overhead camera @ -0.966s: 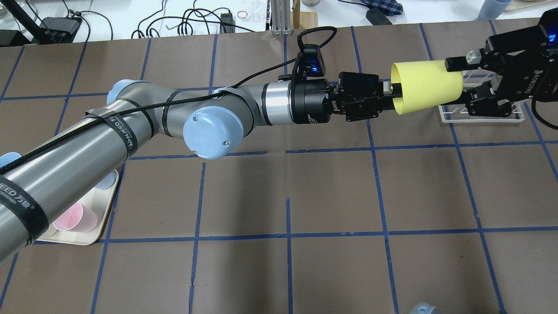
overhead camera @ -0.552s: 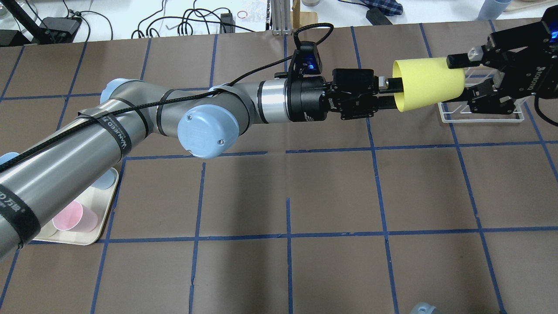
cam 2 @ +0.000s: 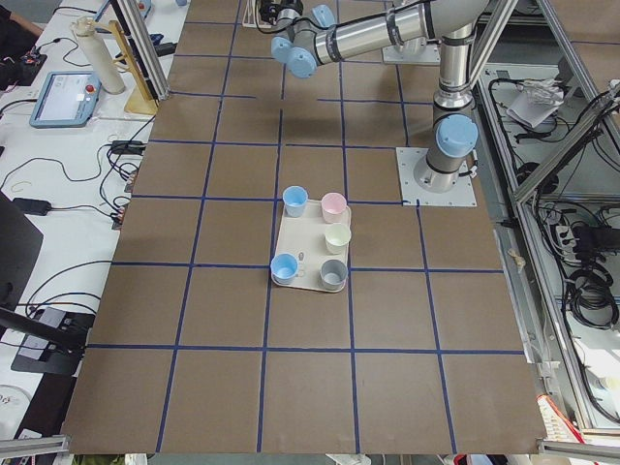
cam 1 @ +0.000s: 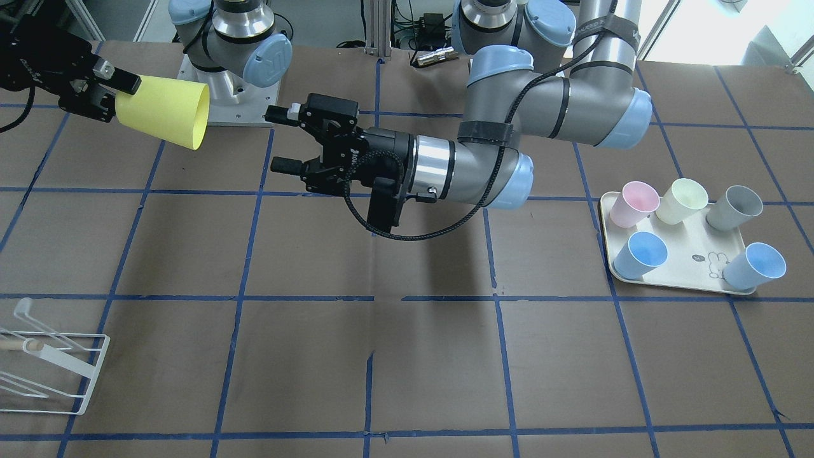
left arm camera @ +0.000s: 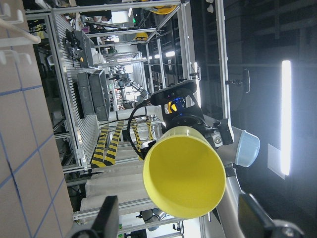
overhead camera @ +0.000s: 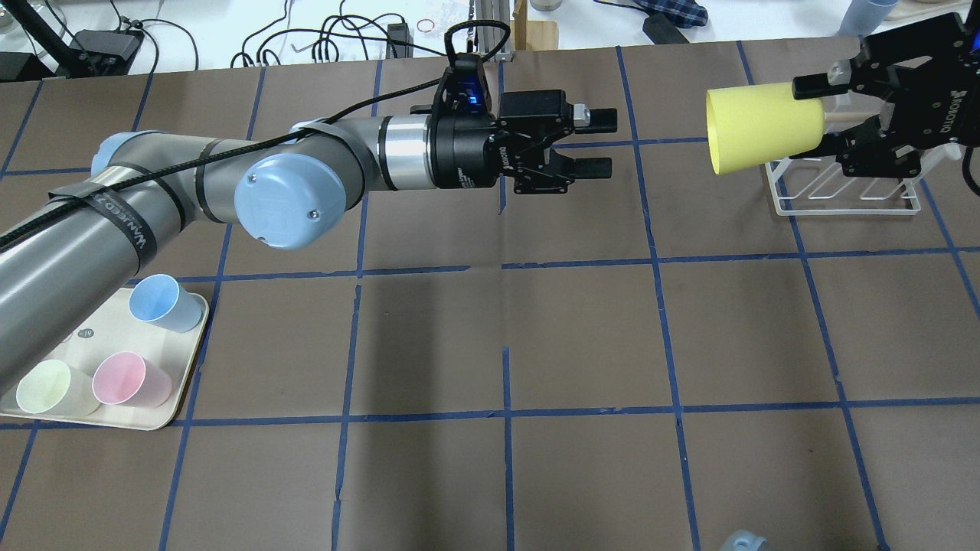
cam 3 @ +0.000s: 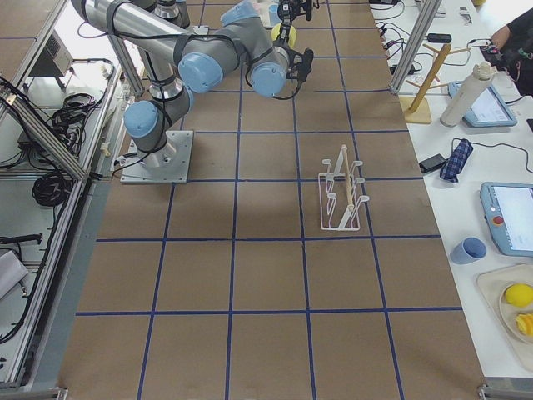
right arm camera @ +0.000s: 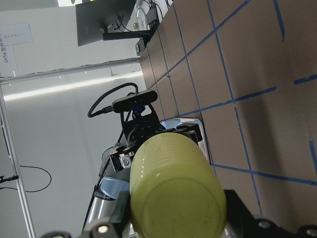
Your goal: Transfer IKEA cup to right arm and place on rack
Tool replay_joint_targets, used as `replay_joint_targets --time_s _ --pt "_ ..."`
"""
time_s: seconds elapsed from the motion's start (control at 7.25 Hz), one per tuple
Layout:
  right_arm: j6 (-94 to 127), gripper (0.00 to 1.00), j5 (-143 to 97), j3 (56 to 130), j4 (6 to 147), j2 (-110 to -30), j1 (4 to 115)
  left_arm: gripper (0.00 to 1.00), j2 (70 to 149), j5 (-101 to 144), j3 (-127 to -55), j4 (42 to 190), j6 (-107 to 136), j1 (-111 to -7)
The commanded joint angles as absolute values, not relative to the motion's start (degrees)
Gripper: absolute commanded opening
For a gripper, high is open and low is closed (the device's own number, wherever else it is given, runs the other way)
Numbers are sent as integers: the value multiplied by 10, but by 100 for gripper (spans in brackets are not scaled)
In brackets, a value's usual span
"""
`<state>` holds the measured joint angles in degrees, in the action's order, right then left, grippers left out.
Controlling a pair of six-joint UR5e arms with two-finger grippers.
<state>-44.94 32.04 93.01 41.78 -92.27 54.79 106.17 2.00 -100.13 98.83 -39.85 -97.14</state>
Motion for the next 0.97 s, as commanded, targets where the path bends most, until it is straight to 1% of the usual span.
replay_joint_targets --time_s 0.0,0.14,0.28,0.41,0.69,0.83 --pt "-423 47 378 933 494 -921 548 95 1048 -151 -1003 988 -368 -899" --pt "-391 47 410 937 544 -920 548 96 1037 -221 -1002 987 -367 -891" --pt "-352 47 450 940 604 -915 548 99 1034 -278 -994 985 -359 -867" --pt "-333 47 494 939 658 -893 548 100 1026 -350 -988 984 -326 -827" --pt "-288 47 569 934 777 -851 568 100 1007 -503 -961 966 -221 -821" --pt "-250 47 616 931 840 -832 596 100 993 -591 -941 955 -197 -821"
